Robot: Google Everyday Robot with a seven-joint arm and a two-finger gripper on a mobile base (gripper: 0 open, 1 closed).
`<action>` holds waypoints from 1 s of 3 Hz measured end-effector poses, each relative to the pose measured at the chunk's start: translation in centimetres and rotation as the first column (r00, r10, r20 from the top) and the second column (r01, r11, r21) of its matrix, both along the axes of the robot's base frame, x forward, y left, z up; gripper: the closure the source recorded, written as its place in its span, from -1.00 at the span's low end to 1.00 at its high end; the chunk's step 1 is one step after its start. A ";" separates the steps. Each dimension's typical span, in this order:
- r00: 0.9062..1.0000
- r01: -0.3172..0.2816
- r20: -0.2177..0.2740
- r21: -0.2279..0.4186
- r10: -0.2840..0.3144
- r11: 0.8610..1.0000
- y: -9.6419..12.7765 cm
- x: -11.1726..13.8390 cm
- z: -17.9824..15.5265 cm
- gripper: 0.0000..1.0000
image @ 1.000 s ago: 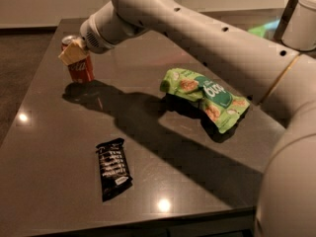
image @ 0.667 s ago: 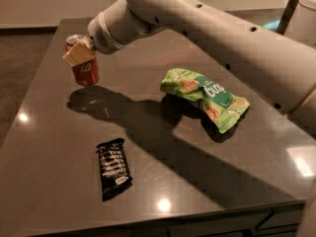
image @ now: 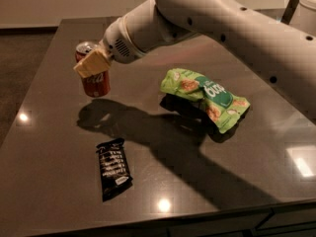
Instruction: Move coke can near rxbar chocolate
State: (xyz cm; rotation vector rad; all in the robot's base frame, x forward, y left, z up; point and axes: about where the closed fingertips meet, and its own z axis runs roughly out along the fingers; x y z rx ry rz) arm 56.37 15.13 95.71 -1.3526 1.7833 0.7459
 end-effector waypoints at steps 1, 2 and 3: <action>0.997 -0.072 -0.002 0.005 0.072 0.997 -1.4 -2.3 -0.2 1.00; 0.990 -0.138 -0.011 -0.001 0.138 0.990 -2.2 -4.1 -1.0 1.00; 0.979 -0.200 -0.031 -0.003 0.200 0.980 -2.3 -5.4 -1.9 1.00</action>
Offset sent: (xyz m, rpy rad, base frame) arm -0.0606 -0.0367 -0.0195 -0.0084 0.0216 0.2110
